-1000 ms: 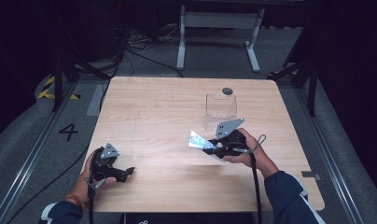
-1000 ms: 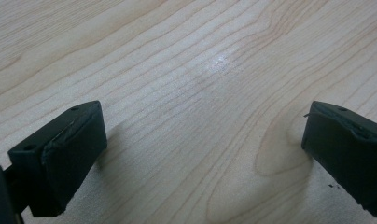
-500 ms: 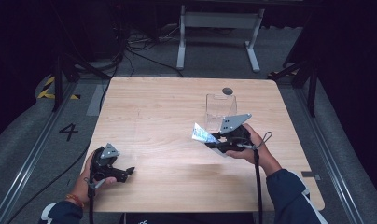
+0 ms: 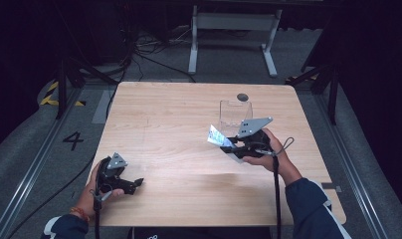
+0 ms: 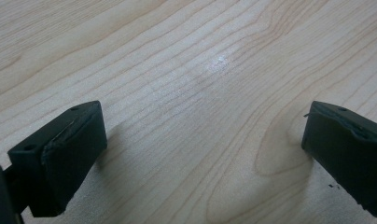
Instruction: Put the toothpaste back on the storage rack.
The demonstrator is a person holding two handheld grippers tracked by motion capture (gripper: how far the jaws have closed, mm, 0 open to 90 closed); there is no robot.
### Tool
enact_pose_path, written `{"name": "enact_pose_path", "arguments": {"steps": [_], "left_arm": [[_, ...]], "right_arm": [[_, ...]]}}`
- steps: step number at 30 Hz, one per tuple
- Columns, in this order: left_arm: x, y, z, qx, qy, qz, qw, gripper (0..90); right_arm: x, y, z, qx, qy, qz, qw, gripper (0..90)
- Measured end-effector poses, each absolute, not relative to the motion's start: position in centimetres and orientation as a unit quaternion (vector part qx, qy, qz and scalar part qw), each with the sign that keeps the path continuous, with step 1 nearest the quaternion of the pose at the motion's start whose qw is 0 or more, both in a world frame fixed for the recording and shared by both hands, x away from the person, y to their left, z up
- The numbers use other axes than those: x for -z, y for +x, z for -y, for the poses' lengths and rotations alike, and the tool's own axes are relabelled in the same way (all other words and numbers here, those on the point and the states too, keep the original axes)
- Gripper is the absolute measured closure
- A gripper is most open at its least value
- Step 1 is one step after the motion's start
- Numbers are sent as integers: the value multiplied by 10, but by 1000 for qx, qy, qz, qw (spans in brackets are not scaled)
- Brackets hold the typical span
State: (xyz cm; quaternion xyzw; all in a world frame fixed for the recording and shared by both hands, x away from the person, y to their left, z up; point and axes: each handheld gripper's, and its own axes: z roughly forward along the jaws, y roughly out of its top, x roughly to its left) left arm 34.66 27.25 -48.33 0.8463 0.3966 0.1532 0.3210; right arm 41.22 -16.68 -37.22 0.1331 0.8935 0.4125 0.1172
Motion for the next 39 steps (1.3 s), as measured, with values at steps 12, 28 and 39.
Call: {"name": "enact_pose_path", "arguments": {"steps": [12,28,39], "left_arm": [[483,347,-272,-153,846,-396,321,4],[483,347,-272,-153,846,-397,321,4],[483,347,-272,-153,846,-396,321,4]], "right_arm": [[363,416,174,-436,148,-877,136,669],[353,423,184,-460,182,-853,167,670],[340,432,192,-475,193,-839,181,670]]}}
